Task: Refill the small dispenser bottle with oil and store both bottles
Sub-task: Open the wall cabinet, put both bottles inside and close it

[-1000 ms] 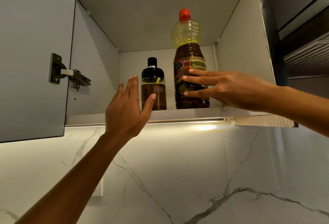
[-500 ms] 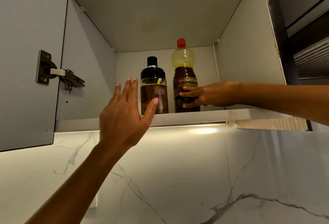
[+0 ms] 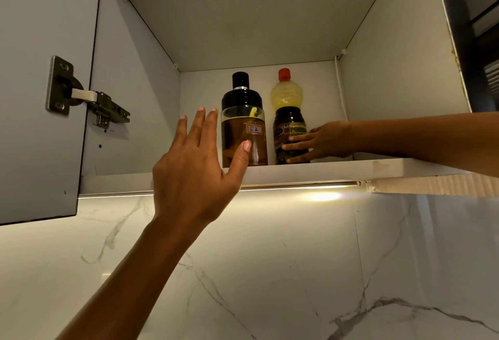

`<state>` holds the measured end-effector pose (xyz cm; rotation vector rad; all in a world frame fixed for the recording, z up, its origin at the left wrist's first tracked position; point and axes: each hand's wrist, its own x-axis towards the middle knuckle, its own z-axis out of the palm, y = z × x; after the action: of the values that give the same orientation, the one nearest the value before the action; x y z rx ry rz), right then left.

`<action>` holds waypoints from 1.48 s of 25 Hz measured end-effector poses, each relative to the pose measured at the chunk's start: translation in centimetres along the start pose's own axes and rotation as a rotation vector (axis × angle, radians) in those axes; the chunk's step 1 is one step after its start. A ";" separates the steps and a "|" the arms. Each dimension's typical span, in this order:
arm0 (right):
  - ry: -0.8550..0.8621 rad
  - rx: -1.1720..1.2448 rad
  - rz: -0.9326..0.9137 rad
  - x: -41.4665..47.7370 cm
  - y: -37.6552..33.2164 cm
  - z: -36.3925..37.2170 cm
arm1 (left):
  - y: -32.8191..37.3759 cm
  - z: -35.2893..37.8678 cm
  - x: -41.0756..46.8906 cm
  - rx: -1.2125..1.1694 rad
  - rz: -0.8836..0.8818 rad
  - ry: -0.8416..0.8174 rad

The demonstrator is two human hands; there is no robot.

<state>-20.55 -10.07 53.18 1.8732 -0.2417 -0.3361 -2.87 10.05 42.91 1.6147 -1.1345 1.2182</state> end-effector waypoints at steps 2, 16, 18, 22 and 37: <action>0.056 0.123 0.226 1.0 -0.7 -0.9 | 0.0 0.1 -0.1 -0.001 -0.003 0.005; 0.836 -0.325 0.159 -4.7 -5.5 -8.9 | -1.1 -0.2 -0.9 -0.050 0.107 0.067; 0.809 -0.351 0.124 -3.8 -5.4 -9.2 | -1.3 -0.2 -1.1 -0.063 0.103 0.082; 0.781 -0.366 0.093 -2.4 -5.0 -9.0 | -1.5 0.0 -1.0 -0.060 0.105 0.094; 0.087 -0.270 0.091 5.7 -2.0 -5.9 | -2.0 1.2 -0.8 -0.068 0.160 0.232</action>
<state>-13.19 -6.04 52.47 1.6008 -0.2107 -0.2126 -0.78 9.63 41.73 1.3133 -1.1595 1.4142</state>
